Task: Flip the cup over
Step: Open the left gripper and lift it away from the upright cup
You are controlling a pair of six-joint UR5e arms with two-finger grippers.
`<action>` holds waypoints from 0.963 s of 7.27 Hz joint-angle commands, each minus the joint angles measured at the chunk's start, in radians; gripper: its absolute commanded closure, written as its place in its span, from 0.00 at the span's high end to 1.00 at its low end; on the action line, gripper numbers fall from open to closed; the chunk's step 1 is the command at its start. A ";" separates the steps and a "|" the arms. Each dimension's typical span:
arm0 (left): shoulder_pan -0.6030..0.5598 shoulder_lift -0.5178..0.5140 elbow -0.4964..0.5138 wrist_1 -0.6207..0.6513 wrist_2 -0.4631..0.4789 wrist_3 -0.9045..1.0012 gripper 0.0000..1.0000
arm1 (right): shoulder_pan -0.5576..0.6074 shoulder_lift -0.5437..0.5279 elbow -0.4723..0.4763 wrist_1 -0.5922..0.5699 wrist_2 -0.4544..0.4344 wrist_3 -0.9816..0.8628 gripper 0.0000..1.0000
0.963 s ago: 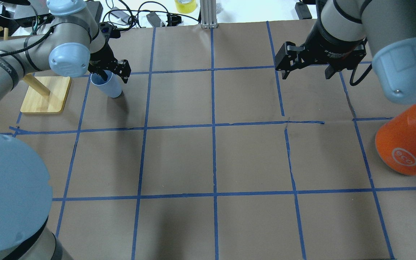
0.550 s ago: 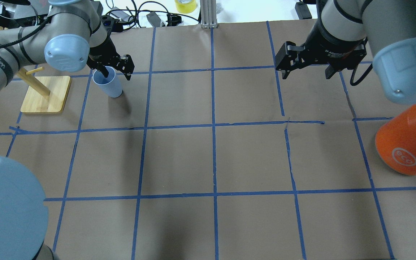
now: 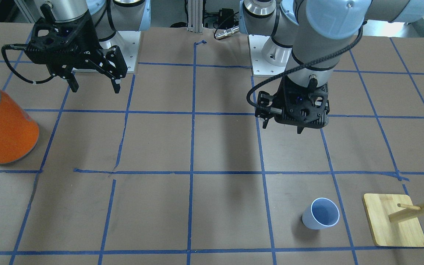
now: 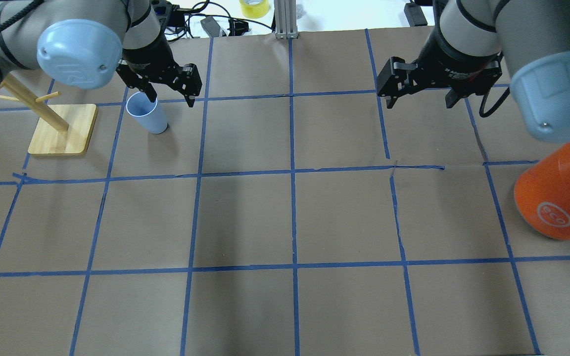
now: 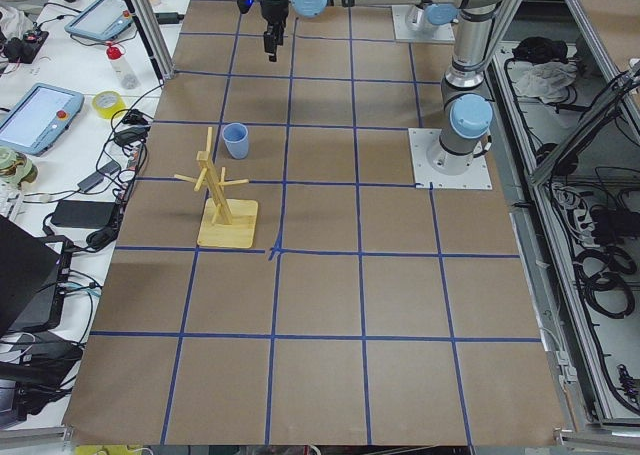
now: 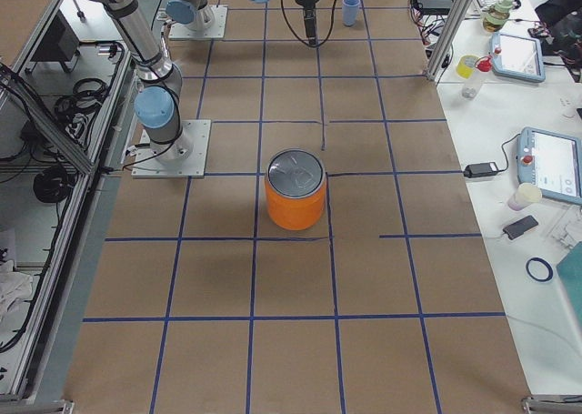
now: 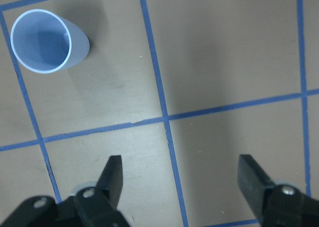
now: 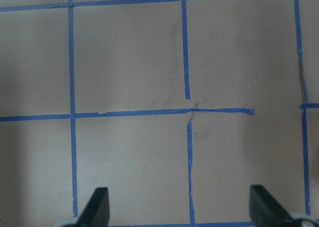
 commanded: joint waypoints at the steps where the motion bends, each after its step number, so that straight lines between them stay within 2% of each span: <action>1: 0.000 0.088 -0.014 -0.055 -0.004 -0.011 0.84 | 0.000 0.000 -0.001 0.001 -0.001 0.000 1.00; 2: -0.003 0.118 -0.024 -0.055 -0.001 -0.085 0.85 | 0.000 0.000 -0.002 0.001 -0.001 0.000 1.00; 5: 0.012 0.153 -0.033 -0.044 0.007 -0.089 0.88 | 0.000 0.000 0.000 0.001 0.004 0.000 1.00; 6: 0.021 0.153 -0.039 -0.044 0.004 -0.089 1.00 | 0.000 0.000 0.000 0.001 0.001 0.000 1.00; 7: 0.023 0.155 -0.042 -0.044 0.001 -0.089 1.00 | 0.000 0.000 -0.001 0.001 0.001 0.000 1.00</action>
